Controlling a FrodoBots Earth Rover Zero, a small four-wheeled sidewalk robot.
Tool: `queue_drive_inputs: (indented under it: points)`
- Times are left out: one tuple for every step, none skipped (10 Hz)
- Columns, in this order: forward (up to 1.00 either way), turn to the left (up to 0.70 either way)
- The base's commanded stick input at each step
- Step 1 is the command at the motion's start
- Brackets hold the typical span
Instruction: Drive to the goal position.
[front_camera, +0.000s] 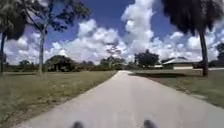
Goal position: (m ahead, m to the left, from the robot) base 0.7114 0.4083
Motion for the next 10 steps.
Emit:
queue_drive_inputs:
  points:
    - [0.70, 0.00]
    - [0.70, 0.00]
    - [0.70, 0.00]
    - [0.70, 0.00]
    - [0.70, 0.00]
    - [0.70, 0.00]
    - [0.70, 0.00]
    - [0.70, 0.00]
    - [0.70, 0.00]
    - [0.70, 0.00]
